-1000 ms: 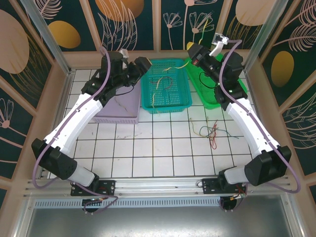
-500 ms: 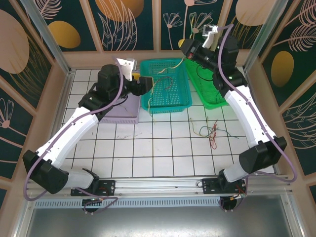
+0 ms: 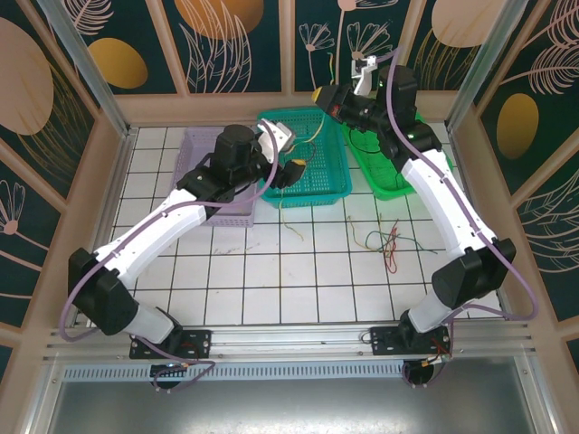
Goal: Untangle the cables
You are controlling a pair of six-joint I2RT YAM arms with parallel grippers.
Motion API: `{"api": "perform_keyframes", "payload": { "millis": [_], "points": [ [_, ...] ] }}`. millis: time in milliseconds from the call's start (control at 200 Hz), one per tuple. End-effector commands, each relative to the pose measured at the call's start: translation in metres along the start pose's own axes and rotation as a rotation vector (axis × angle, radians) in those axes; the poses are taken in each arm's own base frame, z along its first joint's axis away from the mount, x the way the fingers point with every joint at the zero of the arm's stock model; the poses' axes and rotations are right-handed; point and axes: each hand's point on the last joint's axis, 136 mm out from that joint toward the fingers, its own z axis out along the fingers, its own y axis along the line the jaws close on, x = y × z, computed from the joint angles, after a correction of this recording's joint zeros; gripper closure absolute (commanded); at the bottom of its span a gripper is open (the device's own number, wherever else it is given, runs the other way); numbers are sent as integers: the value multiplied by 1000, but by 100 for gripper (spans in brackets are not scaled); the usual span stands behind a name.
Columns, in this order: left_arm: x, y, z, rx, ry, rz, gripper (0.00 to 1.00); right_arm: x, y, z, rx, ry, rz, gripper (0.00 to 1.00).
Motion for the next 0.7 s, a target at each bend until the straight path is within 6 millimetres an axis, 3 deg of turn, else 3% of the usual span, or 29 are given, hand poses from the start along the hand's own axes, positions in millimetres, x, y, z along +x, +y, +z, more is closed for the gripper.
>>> {"api": "perform_keyframes", "payload": {
  "millis": [0, 60, 140, 275, 375, 480, 566, 636, 696],
  "points": [
    [-36, 12, 0, -59, -95, 56, 50, 0, 16, -3, -36, 12, 12, 100],
    [-38, 10, 1, -41, -96, 39, 75, -1, 16, -3, -39, 2, 15, 100],
    [-37, 5, 0, -12, -95, 18, 100, -5, 16, 1, -49, -5, 27, 100],
    [-42, 0, -13, 14, -124, -95, 100, -16, 14, 6, -23, -33, 24, 100],
    [-47, 13, -17, -52, -96, -246, 100, -28, -1, -4, 96, -106, 15, 61],
    [-46, 32, -17, -125, -73, -418, 100, -35, -8, -31, 180, -214, 28, 43],
    [-44, 46, -15, -201, -70, -518, 100, -28, -17, -53, 214, -281, 105, 39],
    [-42, 63, -14, -291, -57, -590, 100, -12, -29, -66, 245, -309, 201, 40],
    [-34, 78, -11, -378, -22, -658, 100, 4, -28, -74, 222, -328, 276, 43]
  ]
}}
